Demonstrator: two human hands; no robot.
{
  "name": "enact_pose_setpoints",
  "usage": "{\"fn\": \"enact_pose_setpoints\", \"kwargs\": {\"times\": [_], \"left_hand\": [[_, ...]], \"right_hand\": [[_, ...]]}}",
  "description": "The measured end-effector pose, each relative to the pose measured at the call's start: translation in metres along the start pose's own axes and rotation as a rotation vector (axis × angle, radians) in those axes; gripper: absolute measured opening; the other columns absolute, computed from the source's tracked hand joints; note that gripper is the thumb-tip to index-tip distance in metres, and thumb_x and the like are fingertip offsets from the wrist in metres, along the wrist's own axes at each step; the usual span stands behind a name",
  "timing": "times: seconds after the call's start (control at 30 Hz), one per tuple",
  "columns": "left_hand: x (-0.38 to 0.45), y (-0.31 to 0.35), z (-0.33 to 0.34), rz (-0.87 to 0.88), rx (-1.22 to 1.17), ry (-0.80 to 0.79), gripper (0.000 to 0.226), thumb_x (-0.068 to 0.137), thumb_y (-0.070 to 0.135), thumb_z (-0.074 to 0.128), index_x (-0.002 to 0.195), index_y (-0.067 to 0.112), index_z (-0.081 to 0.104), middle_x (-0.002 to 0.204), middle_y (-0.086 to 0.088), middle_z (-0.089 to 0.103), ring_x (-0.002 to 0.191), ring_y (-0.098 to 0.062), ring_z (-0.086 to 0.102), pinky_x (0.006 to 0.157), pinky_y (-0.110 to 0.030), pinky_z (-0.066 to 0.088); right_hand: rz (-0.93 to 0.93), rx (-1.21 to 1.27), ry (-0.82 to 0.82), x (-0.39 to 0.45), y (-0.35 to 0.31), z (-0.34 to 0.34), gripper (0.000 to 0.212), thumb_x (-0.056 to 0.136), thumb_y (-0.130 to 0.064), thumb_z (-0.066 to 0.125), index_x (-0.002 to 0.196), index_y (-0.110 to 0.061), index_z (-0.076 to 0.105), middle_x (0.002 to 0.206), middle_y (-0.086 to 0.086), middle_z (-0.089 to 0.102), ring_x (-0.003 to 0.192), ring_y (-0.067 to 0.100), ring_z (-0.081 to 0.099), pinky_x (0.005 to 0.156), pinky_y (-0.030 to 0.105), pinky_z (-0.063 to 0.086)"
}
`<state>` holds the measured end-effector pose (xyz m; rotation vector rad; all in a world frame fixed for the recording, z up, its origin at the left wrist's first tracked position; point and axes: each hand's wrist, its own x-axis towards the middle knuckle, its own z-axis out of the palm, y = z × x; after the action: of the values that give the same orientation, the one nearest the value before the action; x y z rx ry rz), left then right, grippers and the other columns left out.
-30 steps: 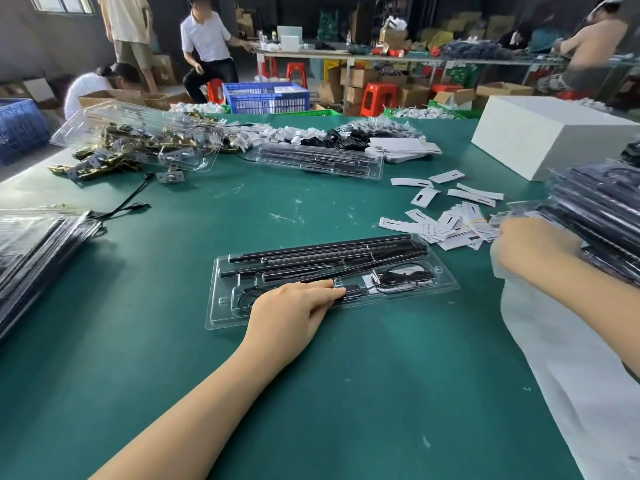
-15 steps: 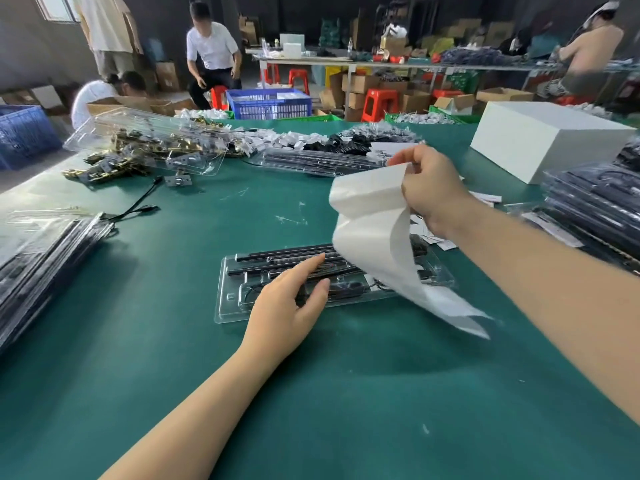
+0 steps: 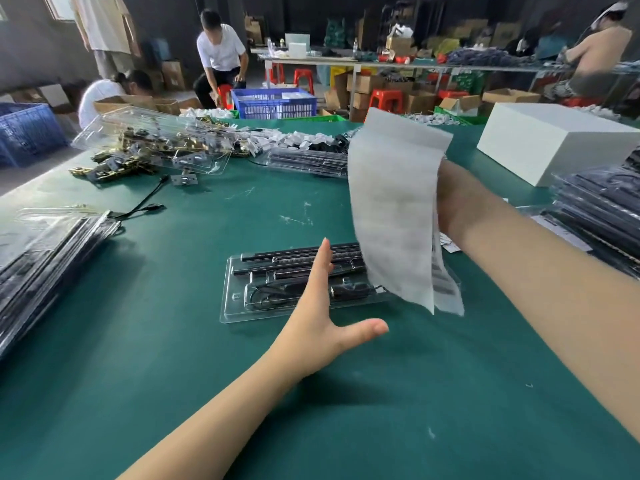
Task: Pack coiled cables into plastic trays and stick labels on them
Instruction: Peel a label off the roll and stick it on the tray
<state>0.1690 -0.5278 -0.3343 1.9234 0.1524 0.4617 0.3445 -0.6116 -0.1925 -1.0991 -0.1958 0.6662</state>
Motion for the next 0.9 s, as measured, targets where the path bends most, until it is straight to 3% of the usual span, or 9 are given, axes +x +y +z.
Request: {"fn": "enact_pose_setpoints", "kwargs": {"times": [0.17,0.23,0.3,0.4,0.5,0.6,0.7,0.77,0.9], "left_hand": [[0.008,0.016,0.01,-0.245,-0.51,-0.093,0.113,0.069,0.048,0.079,0.147,0.044,-0.002,0.136,0.011,0.056,0.116,-0.01,0.06,0.092,-0.027,0.052],[0.015,0.022,0.01,-0.398,-0.73,-0.014,0.116,0.065,0.041,0.085,0.151,0.033,0.007,0.12,0.004,0.067,0.108,-0.019,0.066,0.084,-0.029,0.056],[0.023,0.023,0.004,-0.458,-0.851,0.117,0.09,0.068,0.029,0.08,0.143,0.017,0.033,0.101,0.002,0.074,0.092,-0.02,0.071,0.071,-0.026,0.058],[0.029,0.024,-0.007,-0.45,-0.834,0.206,0.048,0.081,-0.002,0.07,0.123,0.01,0.052,0.081,0.001,0.074,0.072,-0.015,0.071,0.056,-0.022,0.056],[0.033,0.021,-0.016,-0.417,-0.764,0.282,0.036,0.081,-0.008,0.067,0.109,0.014,0.06,0.079,-0.001,0.071,0.066,-0.012,0.068,0.052,-0.02,0.054],[0.038,0.019,-0.023,-0.382,-0.685,0.35,0.034,0.084,-0.006,0.066,0.108,0.018,0.062,0.081,0.001,0.071,0.061,-0.009,0.065,0.048,-0.018,0.051],[0.045,0.018,-0.03,-0.404,-0.685,0.437,0.041,0.086,0.002,0.066,0.119,0.023,0.052,0.087,0.001,0.071,0.059,-0.008,0.064,0.045,-0.018,0.049],[0.049,0.017,-0.032,-0.437,-0.676,0.477,0.045,0.087,0.008,0.068,0.123,0.026,0.048,0.088,0.005,0.066,0.06,-0.008,0.059,0.046,-0.018,0.05],[0.047,0.024,-0.039,-0.492,-0.672,0.322,0.031,0.086,0.001,0.064,0.108,0.019,0.052,0.076,0.003,0.064,0.05,-0.01,0.057,0.047,-0.02,0.052]], "right_hand": [[0.052,0.33,-0.15,-0.005,-0.006,0.0,0.03,0.099,-0.011,0.049,0.076,-0.003,0.066,0.063,0.011,0.068,0.052,0.023,0.067,0.045,0.031,0.055],[-0.009,0.251,-0.084,-0.003,-0.004,-0.009,0.02,0.099,-0.008,0.047,0.085,-0.011,0.061,0.06,0.004,0.066,0.05,0.019,0.065,0.047,0.027,0.054],[-0.104,0.177,0.07,0.001,-0.001,-0.025,0.021,0.097,0.001,0.043,0.098,-0.016,0.056,0.062,-0.006,0.063,0.045,0.008,0.061,0.044,0.02,0.05],[-0.243,0.046,0.279,-0.001,0.002,-0.056,0.034,0.097,0.008,0.037,0.125,-0.005,0.051,0.072,-0.016,0.066,0.053,-0.004,0.063,0.047,0.014,0.049],[-0.249,0.073,0.373,-0.003,0.009,-0.091,0.033,0.098,0.001,0.042,0.107,-0.026,0.058,0.099,0.001,0.067,0.074,0.015,0.069,0.055,0.028,0.058],[-0.243,-0.238,0.47,-0.008,0.011,-0.115,0.03,0.098,-0.006,0.045,0.097,-0.032,0.06,0.108,0.005,0.063,0.073,0.017,0.063,0.047,0.021,0.051],[-0.201,-0.454,0.572,-0.011,0.008,-0.126,0.025,0.095,-0.008,0.045,0.108,-0.023,0.06,0.087,0.006,0.059,0.047,0.012,0.052,0.035,0.012,0.032],[-0.211,-0.514,0.631,-0.009,-0.005,-0.126,0.041,0.091,0.003,0.041,0.124,-0.017,0.057,0.073,0.005,0.053,0.036,0.009,0.039,0.034,0.009,0.024],[-0.348,-0.594,0.589,-0.009,-0.046,-0.103,0.058,0.086,0.012,0.035,0.115,-0.034,0.057,0.072,0.006,0.057,0.027,0.004,0.045,0.033,0.011,0.031]]}}
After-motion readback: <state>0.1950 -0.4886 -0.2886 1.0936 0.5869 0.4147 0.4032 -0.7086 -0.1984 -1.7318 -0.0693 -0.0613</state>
